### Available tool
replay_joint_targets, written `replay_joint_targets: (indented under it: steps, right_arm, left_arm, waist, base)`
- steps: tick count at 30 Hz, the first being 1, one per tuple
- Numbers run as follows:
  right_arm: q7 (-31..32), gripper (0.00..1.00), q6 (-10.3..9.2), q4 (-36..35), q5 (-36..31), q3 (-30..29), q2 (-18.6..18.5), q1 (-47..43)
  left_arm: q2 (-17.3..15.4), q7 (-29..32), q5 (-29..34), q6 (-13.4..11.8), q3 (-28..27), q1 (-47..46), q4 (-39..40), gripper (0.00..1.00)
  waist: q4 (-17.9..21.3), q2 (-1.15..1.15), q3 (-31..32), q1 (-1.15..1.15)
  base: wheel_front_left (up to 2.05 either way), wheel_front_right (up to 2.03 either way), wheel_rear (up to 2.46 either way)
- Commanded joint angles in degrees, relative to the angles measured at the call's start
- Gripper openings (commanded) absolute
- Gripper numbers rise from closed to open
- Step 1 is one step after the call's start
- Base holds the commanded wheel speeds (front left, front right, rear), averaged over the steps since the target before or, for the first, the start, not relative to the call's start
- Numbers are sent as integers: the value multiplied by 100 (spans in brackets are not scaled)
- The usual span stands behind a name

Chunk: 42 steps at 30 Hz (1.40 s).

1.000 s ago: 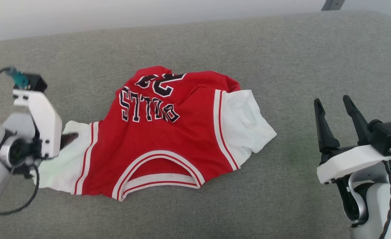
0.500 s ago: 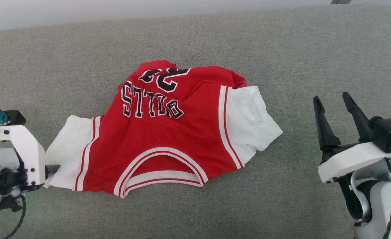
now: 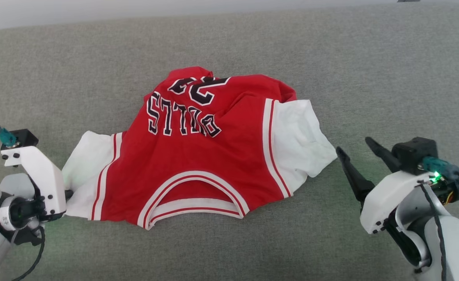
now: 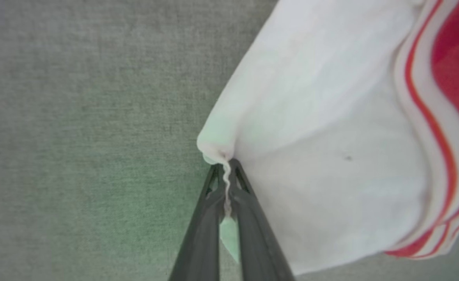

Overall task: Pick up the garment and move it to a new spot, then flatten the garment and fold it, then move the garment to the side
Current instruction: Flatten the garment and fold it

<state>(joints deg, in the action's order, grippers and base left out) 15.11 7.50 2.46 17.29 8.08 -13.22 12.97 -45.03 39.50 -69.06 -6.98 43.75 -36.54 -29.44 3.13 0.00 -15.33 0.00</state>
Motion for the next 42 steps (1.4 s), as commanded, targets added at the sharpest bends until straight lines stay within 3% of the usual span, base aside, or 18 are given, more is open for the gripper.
replay_joint_targets:
  steps: [1,11,20,21,22,26,32,42]
  right_arm:
    - [205,100,-2,54,57,77,-118,107]
    - [1404,100,-2,739,429,701,-620,923]
    - [2479,100,2,1953,878,1728,-642,1449]
    - [2743,73,10,2105,980,1912,-649,1457]
    - [2948,0,21,2166,1027,2131,-708,1474]
    - [3351,0,13,2068,1429,2332,-1008,1688]
    - [3278,0,-3,1403,2076,1572,-1275,2109]
    - [3532,0,-2,261,2735,775,-1324,2563]
  left_arm:
    - [149,5,-11,19,89,48,-19,0]
    - [474,-105,192,117,171,-370,16,0]
    - [670,-169,254,219,201,-571,-55,0]
    - [687,-187,262,235,210,-572,-67,0]
    - [692,-188,262,239,214,-564,-84,0]
    - [665,-223,286,240,202,-585,-138,0]
    - [409,-310,363,186,7,-930,158,0]
    - [-7,29,581,-105,-183,-1759,1205,0]
  waist:
    - [-45,0,-54,0]
    - [-400,0,-353,0]
    - [-649,0,-528,0]
    - [-665,0,-530,0]
    - [-679,0,-532,0]
    - [-693,0,-515,0]
    - [-644,0,-308,0]
    - [-537,0,315,0]
  base:
    - [0,0,0]
    - [0,0,0]
    - [0,0,0]
    - [0,0,0]
    - [0,0,0]
    - [0,0,0]
    - [0,0,0]
    - [0,0,0]
